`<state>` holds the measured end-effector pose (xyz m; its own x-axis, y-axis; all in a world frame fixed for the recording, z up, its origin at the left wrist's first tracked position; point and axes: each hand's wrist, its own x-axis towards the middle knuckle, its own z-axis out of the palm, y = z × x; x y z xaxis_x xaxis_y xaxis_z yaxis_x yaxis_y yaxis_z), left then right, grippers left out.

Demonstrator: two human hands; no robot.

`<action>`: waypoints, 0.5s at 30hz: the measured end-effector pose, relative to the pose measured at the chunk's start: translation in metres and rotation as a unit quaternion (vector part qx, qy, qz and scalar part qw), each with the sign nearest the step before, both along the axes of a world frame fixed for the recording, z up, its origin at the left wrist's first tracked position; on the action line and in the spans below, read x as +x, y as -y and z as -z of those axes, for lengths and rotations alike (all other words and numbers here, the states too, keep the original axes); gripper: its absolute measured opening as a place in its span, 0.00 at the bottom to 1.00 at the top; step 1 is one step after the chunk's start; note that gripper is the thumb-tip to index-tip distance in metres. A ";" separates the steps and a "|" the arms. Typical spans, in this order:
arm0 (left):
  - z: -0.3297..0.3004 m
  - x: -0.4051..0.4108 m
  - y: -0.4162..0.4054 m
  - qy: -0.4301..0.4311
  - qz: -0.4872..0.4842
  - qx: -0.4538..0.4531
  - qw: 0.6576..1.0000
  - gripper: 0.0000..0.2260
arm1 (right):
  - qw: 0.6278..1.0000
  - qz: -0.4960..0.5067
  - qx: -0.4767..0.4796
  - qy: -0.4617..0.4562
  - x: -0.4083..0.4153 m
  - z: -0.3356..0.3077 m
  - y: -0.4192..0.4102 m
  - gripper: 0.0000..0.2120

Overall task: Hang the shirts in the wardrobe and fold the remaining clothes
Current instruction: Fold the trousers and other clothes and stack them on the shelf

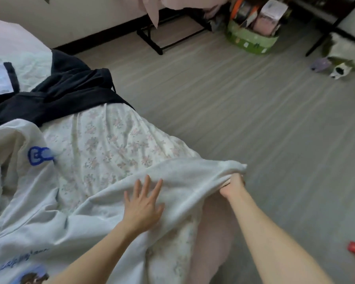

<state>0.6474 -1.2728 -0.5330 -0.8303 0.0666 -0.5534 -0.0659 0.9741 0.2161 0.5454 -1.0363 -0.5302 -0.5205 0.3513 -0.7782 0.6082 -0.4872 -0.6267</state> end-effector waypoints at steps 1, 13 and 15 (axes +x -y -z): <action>0.008 0.000 -0.002 0.026 0.016 -0.001 1.000 0.30 | 0.999 0.010 -0.034 0.018 0.007 0.011 -0.006 0.21; -0.008 0.000 0.025 -0.006 -0.191 0.249 0.950 0.17 | 0.975 -0.003 0.200 -0.101 0.005 -0.025 0.055 0.17; -0.035 0.008 0.046 0.011 -0.361 0.391 0.846 0.15 | 0.937 -0.102 0.267 -0.202 0.019 -0.052 0.091 0.16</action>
